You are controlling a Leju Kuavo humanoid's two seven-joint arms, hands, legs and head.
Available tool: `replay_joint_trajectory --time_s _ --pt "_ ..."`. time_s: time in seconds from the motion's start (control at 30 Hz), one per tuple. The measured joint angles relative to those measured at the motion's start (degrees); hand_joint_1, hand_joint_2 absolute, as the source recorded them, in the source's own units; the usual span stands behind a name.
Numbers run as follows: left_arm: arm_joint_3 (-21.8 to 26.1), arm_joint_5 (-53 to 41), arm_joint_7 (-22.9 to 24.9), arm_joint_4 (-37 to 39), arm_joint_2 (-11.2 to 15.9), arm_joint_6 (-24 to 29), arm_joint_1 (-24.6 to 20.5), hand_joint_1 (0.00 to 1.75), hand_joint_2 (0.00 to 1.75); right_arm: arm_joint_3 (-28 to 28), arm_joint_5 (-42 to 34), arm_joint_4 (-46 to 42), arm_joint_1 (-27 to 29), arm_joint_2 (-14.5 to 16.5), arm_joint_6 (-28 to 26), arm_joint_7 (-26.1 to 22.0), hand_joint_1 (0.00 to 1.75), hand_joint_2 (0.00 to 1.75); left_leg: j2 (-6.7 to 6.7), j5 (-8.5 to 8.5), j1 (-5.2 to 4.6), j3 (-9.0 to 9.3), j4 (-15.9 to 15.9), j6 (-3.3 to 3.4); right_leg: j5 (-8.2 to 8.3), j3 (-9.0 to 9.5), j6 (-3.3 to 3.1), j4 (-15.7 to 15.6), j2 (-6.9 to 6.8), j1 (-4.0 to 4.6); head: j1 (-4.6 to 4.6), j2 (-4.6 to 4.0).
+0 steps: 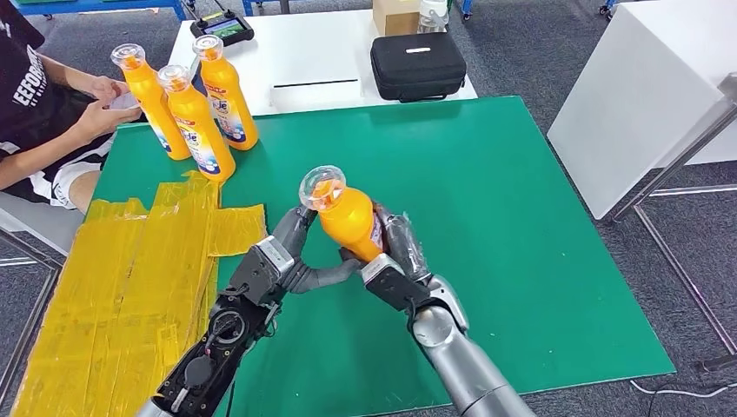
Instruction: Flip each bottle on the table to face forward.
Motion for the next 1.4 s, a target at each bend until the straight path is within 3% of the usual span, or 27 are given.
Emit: replay_joint_trajectory --time_s 0.5,0.53,0.63,0.67,0.7,1.37,1.4 --pt "0.9 2.5 -0.2 2.4 0.0 0.1 0.0 0.00 1.75 7.9 2.7 1.8 0.6 1.0 -0.4 -0.4 1.75 1.75 -0.01 0.00 -0.01 -0.03 0.0 0.00 -0.01 -0.01 0.01 0.0 0.00 -0.04 0.01 0.00" --pt "1.0 2.8 -0.2 2.6 0.0 0.1 0.0 0.16 1.75 8.2 2.8 1.8 0.6 1.0 -0.7 -0.2 1.75 1.75 -0.01 0.00 -0.01 -0.03 0.0 0.00 -0.01 -0.02 0.01 0.0 0.00 -0.03 0.01 0.00" --pt "1.2 3.9 -0.2 3.1 0.0 0.2 0.1 1.38 1.75 9.0 2.6 1.8 0.6 0.8 -1.1 0.8 1.75 1.75 -0.01 0.00 0.00 -0.03 0.0 0.00 -0.02 -0.03 0.01 0.0 0.00 -0.03 0.01 0.00" --pt "1.3 4.2 -0.3 3.3 0.0 0.3 0.1 1.66 1.75 9.2 2.3 1.8 0.6 0.8 -1.2 0.9 1.75 1.75 -0.01 0.00 0.00 -0.03 0.0 0.00 -0.02 -0.03 0.01 0.0 0.00 -0.02 0.01 0.00" --pt "1.3 4.4 -0.3 3.3 0.0 0.4 0.2 1.73 1.75 9.4 2.1 1.8 0.6 0.8 -1.2 1.0 1.75 1.75 -0.01 0.00 0.00 -0.03 0.0 -0.01 -0.02 -0.03 0.01 0.0 0.01 -0.02 0.01 0.00" --pt "1.6 7.4 -0.7 3.6 -0.1 2.3 0.8 1.75 1.75 11.4 -1.3 2.1 0.5 0.5 -2.2 1.6 1.75 1.75 -0.01 0.00 0.00 -0.04 0.0 0.00 -0.02 -0.02 0.01 0.0 0.00 -0.03 0.01 0.00" --pt "1.6 7.5 -0.7 3.7 -0.1 2.5 0.9 1.75 1.75 11.4 -1.5 2.2 0.5 0.5 -2.2 1.7 1.31 1.75 -0.01 0.00 0.00 -0.04 0.0 0.00 -0.02 -0.02 0.01 0.0 0.00 -0.03 0.01 0.00"
